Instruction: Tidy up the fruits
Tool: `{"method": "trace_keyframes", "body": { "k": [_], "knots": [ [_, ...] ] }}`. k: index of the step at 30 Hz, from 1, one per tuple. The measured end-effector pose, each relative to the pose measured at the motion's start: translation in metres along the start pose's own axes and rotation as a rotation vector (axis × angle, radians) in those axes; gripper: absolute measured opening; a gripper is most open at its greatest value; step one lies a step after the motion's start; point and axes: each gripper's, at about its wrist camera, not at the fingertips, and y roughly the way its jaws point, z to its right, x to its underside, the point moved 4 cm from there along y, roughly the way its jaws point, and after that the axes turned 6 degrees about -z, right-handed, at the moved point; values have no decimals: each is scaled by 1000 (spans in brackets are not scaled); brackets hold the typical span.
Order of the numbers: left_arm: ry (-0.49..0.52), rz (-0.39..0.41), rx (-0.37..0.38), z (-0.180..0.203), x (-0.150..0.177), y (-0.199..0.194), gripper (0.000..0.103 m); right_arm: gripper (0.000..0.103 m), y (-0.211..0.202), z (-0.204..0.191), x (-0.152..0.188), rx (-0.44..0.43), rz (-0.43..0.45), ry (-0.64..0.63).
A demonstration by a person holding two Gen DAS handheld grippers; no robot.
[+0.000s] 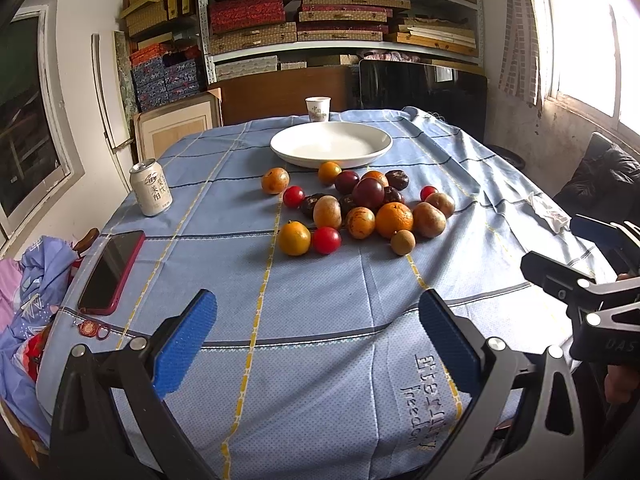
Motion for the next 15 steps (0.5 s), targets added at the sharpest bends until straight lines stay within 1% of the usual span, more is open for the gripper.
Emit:
{"method": "trace_keyframes", "body": {
  "k": [15],
  "knots": [
    [-2,-3,-1,-2,1,0,99,100,2,-2,1,0,-2,-1]
  ]
}}
